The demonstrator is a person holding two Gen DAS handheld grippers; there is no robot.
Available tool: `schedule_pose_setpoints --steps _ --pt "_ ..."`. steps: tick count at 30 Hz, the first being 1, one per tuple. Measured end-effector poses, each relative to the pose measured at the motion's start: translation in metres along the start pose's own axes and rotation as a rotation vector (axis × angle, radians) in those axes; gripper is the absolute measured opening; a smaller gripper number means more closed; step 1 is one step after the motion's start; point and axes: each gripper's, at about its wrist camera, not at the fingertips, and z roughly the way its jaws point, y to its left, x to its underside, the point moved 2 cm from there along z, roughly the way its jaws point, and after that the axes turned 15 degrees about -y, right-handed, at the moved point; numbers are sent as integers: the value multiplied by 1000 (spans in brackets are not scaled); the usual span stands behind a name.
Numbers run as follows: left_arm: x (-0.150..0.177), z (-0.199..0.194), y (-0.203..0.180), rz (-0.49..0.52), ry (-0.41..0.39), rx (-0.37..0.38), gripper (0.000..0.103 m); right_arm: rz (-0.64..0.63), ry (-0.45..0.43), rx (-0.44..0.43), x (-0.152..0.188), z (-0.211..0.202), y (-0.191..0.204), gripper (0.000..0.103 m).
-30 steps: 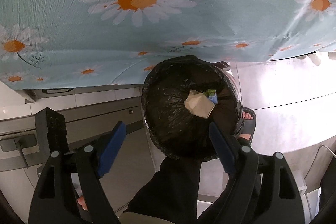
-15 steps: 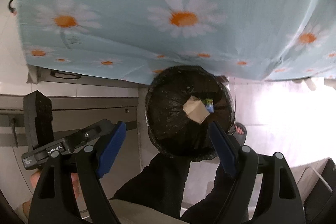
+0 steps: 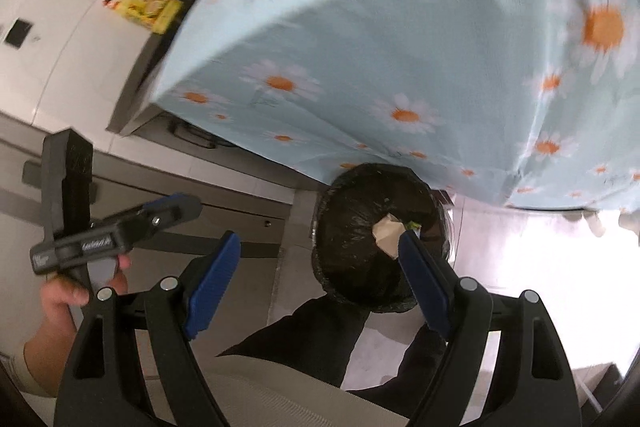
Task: Collect trash
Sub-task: 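Open both tools to drop the cup and wrapper into the bin, then grasp the red-white wrapper with the left tool while the right tool grasps the white glove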
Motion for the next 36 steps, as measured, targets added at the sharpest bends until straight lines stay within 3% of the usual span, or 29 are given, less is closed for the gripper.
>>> schedule_pose_setpoints --steps 10,16,24,36 --pt "-61 -61 -19 70 -141 33 84 -144 -164 -53 -59 -45 63 81" --pt "-124 -79 -20 148 -226 37 84 -178 -269 -18 -108 -49 79 81" --pt "-195 -63 -7 234 -266 48 84 -151 -348 79 -157 -40 75 81" --pt "-265 15 8 360 -195 94 84 -50 -342 227 -202 22 57 81"
